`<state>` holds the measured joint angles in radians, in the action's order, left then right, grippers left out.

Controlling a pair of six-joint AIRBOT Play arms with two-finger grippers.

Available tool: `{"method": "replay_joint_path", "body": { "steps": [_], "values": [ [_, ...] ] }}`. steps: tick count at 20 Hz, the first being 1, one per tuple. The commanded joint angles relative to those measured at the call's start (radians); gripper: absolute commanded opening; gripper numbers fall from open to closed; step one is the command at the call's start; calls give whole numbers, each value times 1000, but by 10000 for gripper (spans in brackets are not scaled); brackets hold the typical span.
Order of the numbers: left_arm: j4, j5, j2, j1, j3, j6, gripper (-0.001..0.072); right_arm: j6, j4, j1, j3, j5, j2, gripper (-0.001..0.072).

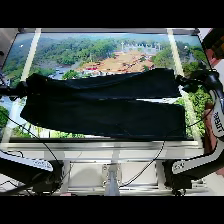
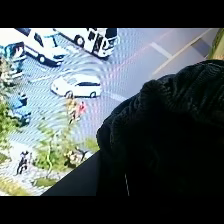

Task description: Fold the clothes and pants, and hang the long-sleeved shirts on hangers.

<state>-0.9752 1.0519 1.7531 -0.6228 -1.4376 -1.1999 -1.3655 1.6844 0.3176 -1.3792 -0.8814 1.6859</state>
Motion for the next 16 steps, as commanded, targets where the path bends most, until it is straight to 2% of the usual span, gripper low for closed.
{"method": "replay_joint_path", "body": {
  "steps": [1,5,13,16],
  "values": [
    [16,-16,0,10,-1,10,74,-99,121,124,0,-158,3,457],
    [16,-15,0,17,0,10,73,-103,175,223,0,-187,11,463],
    [19,-16,0,71,0,10,74,-241,480,243,0,-191,148,463],
    [18,-16,0,81,0,10,73,-293,502,236,0,-141,158,445]
  ]
}}
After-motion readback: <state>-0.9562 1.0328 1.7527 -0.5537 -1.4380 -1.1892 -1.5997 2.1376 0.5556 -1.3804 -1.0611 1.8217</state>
